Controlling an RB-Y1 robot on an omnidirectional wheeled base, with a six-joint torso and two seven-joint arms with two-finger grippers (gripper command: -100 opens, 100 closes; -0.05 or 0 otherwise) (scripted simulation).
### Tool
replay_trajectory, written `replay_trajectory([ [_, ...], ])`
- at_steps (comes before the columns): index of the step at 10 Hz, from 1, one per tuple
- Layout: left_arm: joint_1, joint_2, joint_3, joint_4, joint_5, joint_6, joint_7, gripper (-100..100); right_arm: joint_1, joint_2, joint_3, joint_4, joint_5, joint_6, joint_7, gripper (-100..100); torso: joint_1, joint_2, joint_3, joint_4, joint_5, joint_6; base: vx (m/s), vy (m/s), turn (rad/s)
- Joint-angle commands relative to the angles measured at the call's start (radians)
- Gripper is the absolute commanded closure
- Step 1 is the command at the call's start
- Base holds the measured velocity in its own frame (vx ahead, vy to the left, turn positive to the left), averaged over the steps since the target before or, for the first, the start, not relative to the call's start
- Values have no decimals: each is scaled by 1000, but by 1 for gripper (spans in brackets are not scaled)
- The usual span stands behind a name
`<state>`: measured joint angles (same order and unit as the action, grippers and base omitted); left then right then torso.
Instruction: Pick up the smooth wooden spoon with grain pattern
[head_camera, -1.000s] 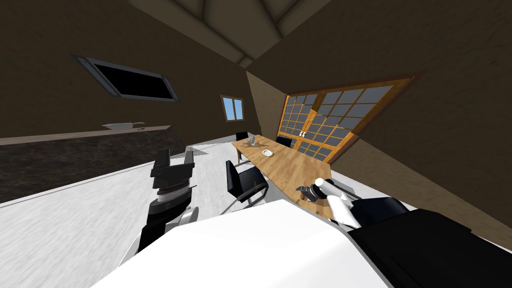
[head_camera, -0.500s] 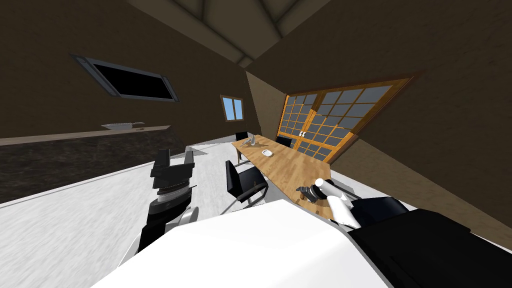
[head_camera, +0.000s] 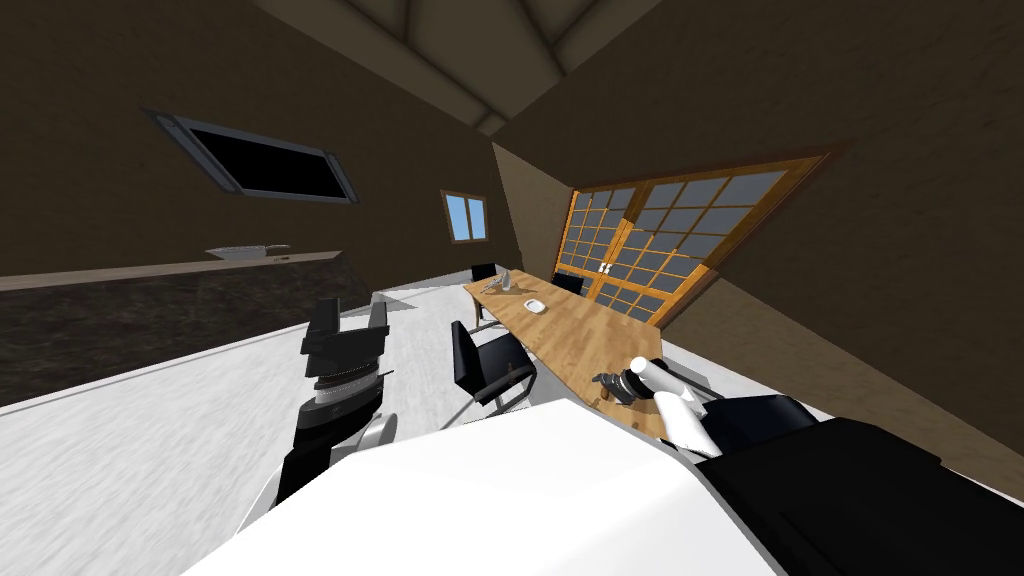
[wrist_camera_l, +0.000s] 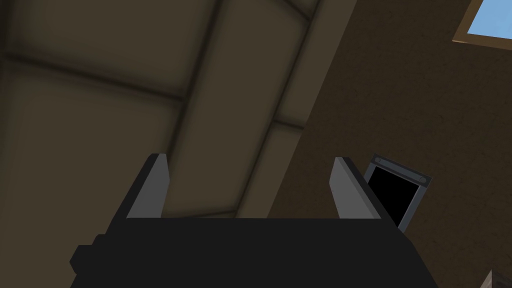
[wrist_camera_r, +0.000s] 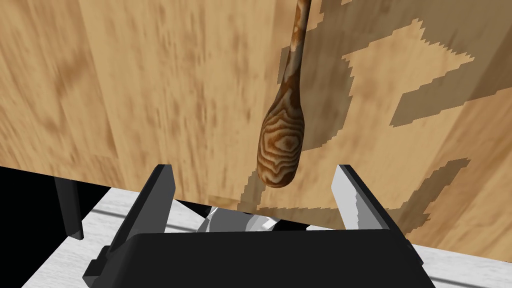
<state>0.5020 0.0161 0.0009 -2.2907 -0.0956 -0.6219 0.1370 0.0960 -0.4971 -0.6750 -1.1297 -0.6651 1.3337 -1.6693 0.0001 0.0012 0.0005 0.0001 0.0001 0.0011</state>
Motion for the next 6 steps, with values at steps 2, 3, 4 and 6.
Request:
replay_trajectory([
  [2, 0, 0, 0, 0, 0, 0, 0, 0, 0, 0, 0, 0, 0, 0, 0, -100, 1, 0, 0, 0, 0, 0, -3, 9, -28],
  [3, 0, 0, 0, 0, 0, 0, 0, 0, 0, 0, 0, 0, 0, 0, 0, -100, 0, 0, 0, 0, 0, 0, 0, 0, 0],
  [4, 0, 0, 0, 0, 0, 0, 0, 0, 0, 0, 0, 0, 0, 0, 0, -100, 0, 0, 0, 0, 0, 0, 0, 0, 0],
  [6, 0, 0, 0, 0, 0, 0, 0, 0, 5, 4, -5, -1, 1, 0, -7, -100, -1, 0, 0, 0, 0, 0, 6, -22, 53],
])
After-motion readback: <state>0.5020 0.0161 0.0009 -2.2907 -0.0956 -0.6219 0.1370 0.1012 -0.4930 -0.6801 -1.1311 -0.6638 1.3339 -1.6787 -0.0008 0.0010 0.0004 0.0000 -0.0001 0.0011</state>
